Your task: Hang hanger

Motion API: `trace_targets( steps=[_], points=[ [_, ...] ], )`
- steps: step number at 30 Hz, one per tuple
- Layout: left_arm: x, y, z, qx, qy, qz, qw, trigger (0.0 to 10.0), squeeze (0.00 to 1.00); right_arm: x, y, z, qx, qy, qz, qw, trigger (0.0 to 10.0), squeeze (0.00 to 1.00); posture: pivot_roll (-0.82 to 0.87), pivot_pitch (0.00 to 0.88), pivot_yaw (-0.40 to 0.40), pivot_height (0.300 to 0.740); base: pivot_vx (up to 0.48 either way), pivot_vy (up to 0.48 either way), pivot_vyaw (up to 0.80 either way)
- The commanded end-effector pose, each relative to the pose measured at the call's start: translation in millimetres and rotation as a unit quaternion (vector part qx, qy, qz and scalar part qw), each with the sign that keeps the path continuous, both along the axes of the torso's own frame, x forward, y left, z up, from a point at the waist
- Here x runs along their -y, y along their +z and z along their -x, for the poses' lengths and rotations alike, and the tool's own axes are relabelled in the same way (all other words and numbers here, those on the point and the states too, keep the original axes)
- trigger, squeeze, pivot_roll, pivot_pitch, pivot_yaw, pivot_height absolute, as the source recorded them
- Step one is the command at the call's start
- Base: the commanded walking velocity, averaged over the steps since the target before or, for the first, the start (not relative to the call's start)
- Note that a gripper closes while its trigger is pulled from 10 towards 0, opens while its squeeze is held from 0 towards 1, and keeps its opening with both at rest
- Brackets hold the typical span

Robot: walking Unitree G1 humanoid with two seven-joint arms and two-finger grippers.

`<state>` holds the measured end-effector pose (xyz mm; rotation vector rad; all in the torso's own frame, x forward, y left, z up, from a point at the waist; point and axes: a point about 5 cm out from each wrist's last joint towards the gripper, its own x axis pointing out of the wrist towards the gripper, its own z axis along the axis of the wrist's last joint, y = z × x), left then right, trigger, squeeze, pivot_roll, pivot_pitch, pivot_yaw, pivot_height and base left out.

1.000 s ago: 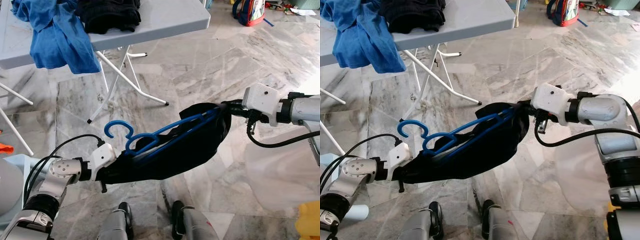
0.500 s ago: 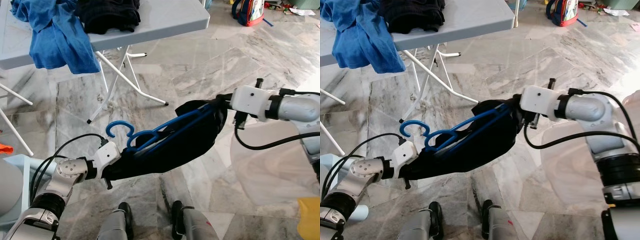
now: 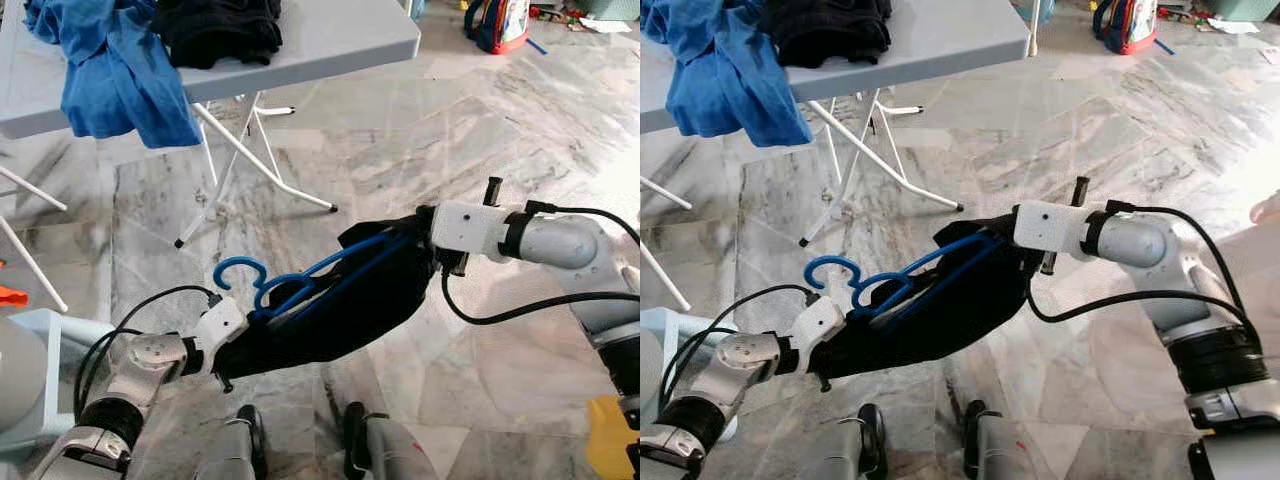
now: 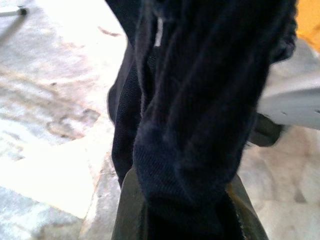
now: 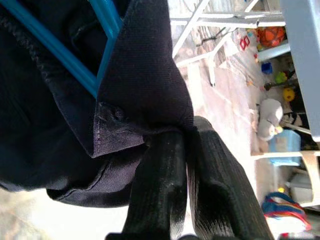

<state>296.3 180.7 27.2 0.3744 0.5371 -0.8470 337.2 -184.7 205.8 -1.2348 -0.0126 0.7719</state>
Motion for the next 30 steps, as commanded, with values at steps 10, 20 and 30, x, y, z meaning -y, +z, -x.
trace_targets(
  steps=[10, 20, 30],
  points=[
    [33.9, 4, -11.1, 0.035, 0.042, 0.006, 0.998, 5.6, 0.0, -20.2, -25, 2.9, 0.031, 0.012, 0.041, 0.999, 0.0, 0.0, -0.17, 0.267, -0.007, 0.74, 0.0, 0.0, 0.0],
    [71.1, 23, -7.4, 0.08, -0.054, 0.021, 0.995, 7.5, 0.0, 0.0, -24, -16.3, 0.072, -0.052, 0.058, 0.994, 0.0, 0.0, -0.17, 0.262, 0.0, 0.74, 0.0, 0.0, 0.0],
    [89.0, 23, -3.2, 0.084, -0.075, 0.006, 0.994, 8.3, 0.0, -25.1, -32, -15.2, 0.052, -0.021, 0.004, 0.998, 0.0, 0.0, -0.17, 0.264, 0.003, 0.74, 0.0, 0.0, 0.0]
  ],
)
